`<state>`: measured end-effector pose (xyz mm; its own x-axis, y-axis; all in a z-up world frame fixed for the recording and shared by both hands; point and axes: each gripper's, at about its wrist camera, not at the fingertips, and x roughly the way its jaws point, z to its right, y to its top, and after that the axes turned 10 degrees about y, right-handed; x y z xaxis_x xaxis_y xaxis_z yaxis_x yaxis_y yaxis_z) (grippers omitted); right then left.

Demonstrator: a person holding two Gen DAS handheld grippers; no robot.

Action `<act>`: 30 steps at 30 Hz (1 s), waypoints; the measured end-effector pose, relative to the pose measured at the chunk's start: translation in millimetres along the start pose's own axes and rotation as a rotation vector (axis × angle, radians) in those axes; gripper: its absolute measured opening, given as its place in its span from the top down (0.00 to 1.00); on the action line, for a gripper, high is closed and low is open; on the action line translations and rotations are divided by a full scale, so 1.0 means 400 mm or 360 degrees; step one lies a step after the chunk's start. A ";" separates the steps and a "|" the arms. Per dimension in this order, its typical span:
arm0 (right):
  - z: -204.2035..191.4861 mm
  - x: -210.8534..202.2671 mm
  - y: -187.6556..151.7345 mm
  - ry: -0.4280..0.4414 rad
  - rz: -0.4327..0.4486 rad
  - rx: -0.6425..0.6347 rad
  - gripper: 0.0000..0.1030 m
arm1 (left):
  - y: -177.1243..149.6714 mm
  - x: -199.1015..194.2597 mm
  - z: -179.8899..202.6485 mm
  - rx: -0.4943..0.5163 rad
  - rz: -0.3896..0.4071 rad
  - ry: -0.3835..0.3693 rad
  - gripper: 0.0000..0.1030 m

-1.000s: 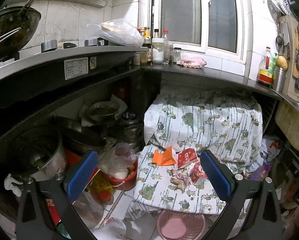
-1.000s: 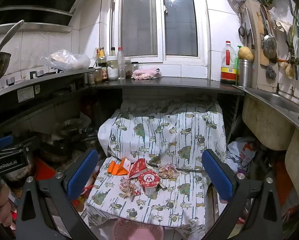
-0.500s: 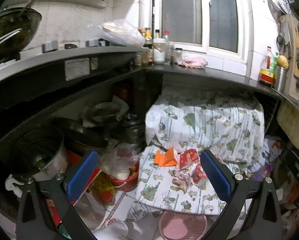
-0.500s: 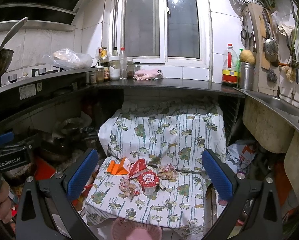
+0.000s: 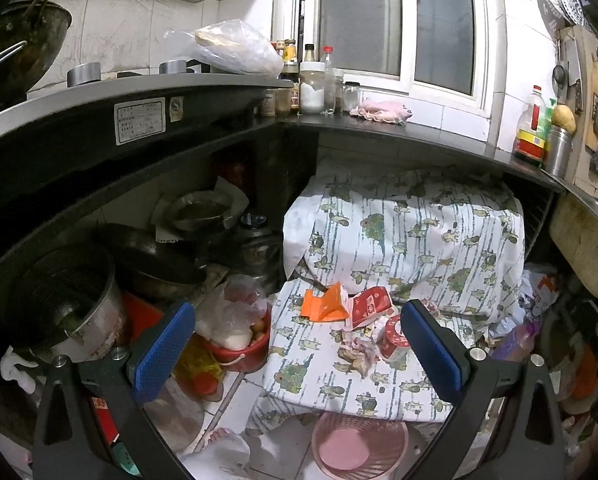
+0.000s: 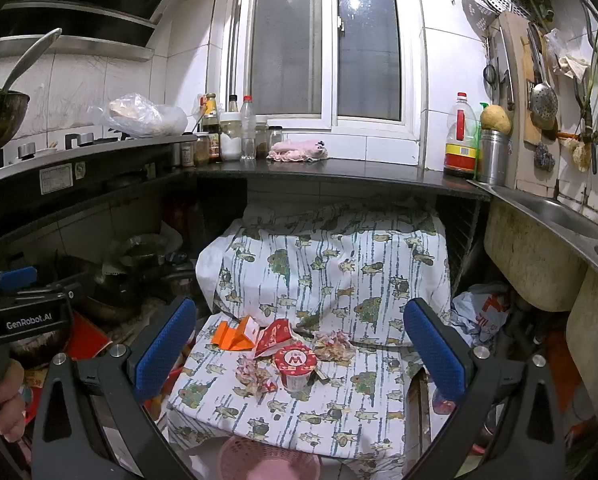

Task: Collect trash

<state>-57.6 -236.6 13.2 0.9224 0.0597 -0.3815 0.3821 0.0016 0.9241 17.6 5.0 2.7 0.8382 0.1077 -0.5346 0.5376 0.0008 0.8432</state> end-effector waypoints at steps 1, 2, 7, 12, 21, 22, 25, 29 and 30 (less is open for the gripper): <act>0.001 0.000 0.000 0.0001 0.0001 0.0001 0.00 | -0.001 0.001 -0.001 0.0000 0.0003 0.0003 0.00; 0.000 0.000 0.000 0.0001 0.0002 0.0002 0.00 | -0.001 0.004 -0.001 0.0001 0.0006 0.0007 0.00; 0.001 0.000 0.001 0.0001 -0.0001 0.0000 0.00 | -0.007 0.009 -0.004 -0.0003 0.0010 0.0003 0.00; 0.000 0.000 0.002 0.0002 -0.0001 0.0001 0.00 | -0.010 0.006 -0.002 -0.0004 0.0012 0.0002 0.00; 0.003 -0.004 0.004 0.0012 0.0011 0.0009 0.00 | -0.012 -0.007 0.004 -0.0007 0.0038 0.0028 0.00; 0.005 -0.005 0.005 0.0015 0.0014 0.0013 0.00 | -0.011 -0.007 0.002 -0.0010 0.0043 0.0037 0.00; 0.019 -0.007 0.003 0.0015 0.0022 0.0027 0.00 | -0.011 -0.015 -0.003 -0.0021 0.0053 0.0050 0.00; 0.030 -0.016 -0.002 0.0015 0.0023 0.0032 0.00 | -0.014 -0.020 -0.007 -0.0022 0.0060 0.0051 0.00; 0.027 -0.015 -0.002 0.0014 0.0025 0.0030 0.00 | -0.014 -0.020 -0.008 -0.0020 0.0060 0.0051 0.00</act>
<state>-62.8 -247.8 14.7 0.9277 0.0681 -0.3669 0.3689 -0.0181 0.9293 7.6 7.5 2.3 0.8544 0.1397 -0.5005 0.5044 0.0086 0.8635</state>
